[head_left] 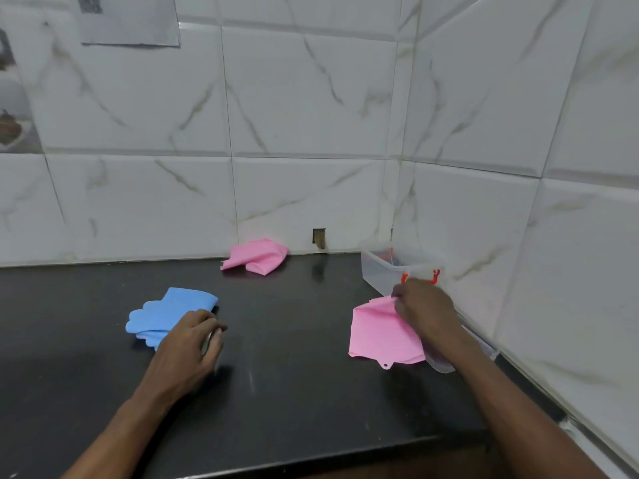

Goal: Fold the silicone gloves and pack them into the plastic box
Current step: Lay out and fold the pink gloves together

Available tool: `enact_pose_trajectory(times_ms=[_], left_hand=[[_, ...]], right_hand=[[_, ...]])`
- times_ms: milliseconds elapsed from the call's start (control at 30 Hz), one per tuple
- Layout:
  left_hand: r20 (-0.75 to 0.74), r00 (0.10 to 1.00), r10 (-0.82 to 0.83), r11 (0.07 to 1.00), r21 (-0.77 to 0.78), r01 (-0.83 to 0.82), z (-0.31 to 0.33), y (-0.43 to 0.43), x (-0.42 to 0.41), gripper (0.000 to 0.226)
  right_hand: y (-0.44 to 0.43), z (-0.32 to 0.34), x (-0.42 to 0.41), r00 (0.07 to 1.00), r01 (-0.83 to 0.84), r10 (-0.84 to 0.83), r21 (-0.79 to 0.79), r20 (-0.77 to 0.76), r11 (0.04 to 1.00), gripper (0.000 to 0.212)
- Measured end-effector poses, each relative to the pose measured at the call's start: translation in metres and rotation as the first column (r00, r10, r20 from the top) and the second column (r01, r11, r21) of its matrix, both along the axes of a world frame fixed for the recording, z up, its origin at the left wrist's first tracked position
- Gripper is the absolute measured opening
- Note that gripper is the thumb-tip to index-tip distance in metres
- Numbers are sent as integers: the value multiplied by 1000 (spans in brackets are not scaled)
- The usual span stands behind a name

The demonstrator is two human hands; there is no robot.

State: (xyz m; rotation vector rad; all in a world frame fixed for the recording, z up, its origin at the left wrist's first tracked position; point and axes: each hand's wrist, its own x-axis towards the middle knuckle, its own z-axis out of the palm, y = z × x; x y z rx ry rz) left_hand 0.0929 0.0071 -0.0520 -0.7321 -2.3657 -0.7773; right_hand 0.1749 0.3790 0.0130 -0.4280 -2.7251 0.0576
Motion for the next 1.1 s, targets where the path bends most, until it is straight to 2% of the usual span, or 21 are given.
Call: enact_pose_trajectory(times_ms=[100,167,267,367,500,567,600,633,700,733,800,867,900,933,1000,1100], left_hand=[[22,999,-32,999,-24,33,-1,-1,0,16],[29,999,-44,999,-25,45,-2,-1,0,17],[31,997,-76,997,6,76,-4,5,4,19],[21,993,-117,992,45,116,0,18,18,28],[-45,963,-266,940,208,270,19,55,45,20],[4,946,-326,888,345,304,33,81,55,17],[80,935,-345,861,424,282,42,94,56,27],[189,915,-357,847,479,231,54,106,55,47],[380,828,-413,820,551,156,77,124,46,90],[433,755,-492,777,609,158,88,130,40,90],[484,542,-687,637,760,130,102,138,27,63],[513,322,-795,532,846,-37,107,143,20,50],[496,281,-822,488,867,-102,108,143,18,46],[468,298,-832,454,883,-117,110,143,14,42],[403,412,-817,410,909,-75,121,139,5,32],[334,570,-750,422,906,25,156,129,-6,19]], right_hand=[[3,35,-7,986,-59,58,-2,-153,998,26],[5,67,-15,968,-166,149,-72,-201,984,23],[0,114,-24,932,-322,260,-249,-252,914,13],[-4,150,-30,917,-393,333,-346,-221,852,7],[-14,181,-39,897,-437,401,-521,-187,733,9],[-20,186,-42,882,-460,424,-570,-207,681,9],[-23,187,-43,874,-473,433,-591,-221,654,10],[-25,187,-43,867,-484,437,-612,-239,625,10],[-28,186,-42,858,-499,432,-654,-280,568,10],[-29,184,-42,852,-507,428,-673,-300,538,8],[-33,179,-40,843,-521,410,-718,-348,462,5],[-35,171,-40,841,-526,356,-767,-406,367,5],[-35,166,-41,844,-524,321,-787,-430,325,6],[-33,162,-42,850,-518,288,-803,-442,296,8],[-26,153,-43,867,-491,241,-828,-435,271,10],[-11,141,-46,905,-403,223,-899,-363,173,9]])
